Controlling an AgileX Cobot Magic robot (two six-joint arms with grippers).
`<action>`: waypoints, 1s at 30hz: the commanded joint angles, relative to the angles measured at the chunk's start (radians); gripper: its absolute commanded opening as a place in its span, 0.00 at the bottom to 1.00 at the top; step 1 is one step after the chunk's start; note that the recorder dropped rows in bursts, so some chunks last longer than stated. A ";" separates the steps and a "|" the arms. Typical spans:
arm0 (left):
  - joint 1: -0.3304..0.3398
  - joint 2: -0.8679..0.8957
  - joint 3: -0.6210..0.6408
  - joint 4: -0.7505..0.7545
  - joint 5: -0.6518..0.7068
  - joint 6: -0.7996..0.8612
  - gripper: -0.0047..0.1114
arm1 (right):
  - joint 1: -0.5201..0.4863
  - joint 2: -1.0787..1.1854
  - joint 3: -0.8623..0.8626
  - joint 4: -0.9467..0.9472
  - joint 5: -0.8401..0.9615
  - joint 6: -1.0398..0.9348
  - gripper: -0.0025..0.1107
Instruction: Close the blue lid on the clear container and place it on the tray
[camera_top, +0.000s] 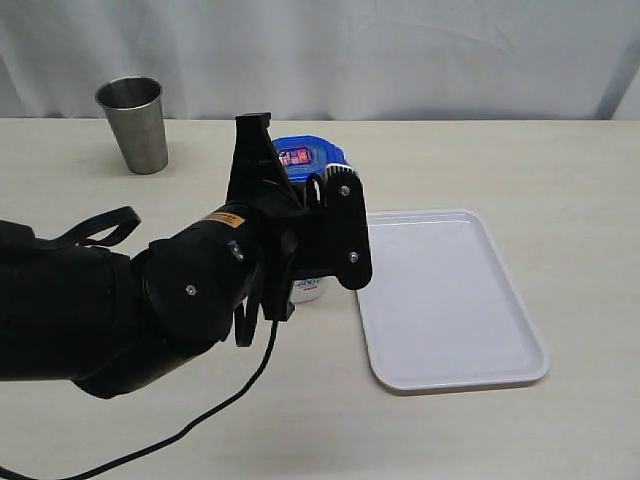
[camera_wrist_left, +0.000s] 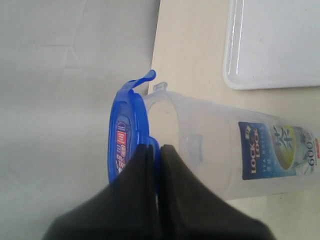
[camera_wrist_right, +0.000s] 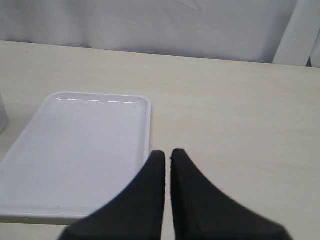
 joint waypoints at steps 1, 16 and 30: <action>-0.003 -0.002 0.002 -0.014 -0.012 0.031 0.04 | 0.003 -0.005 0.003 0.000 -0.004 -0.003 0.06; -0.003 -0.018 0.002 -0.013 -0.020 0.031 0.04 | 0.003 -0.005 0.003 0.000 -0.004 -0.003 0.06; -0.003 -0.018 0.002 0.048 -0.070 0.031 0.04 | 0.003 -0.005 0.003 0.000 -0.004 -0.003 0.06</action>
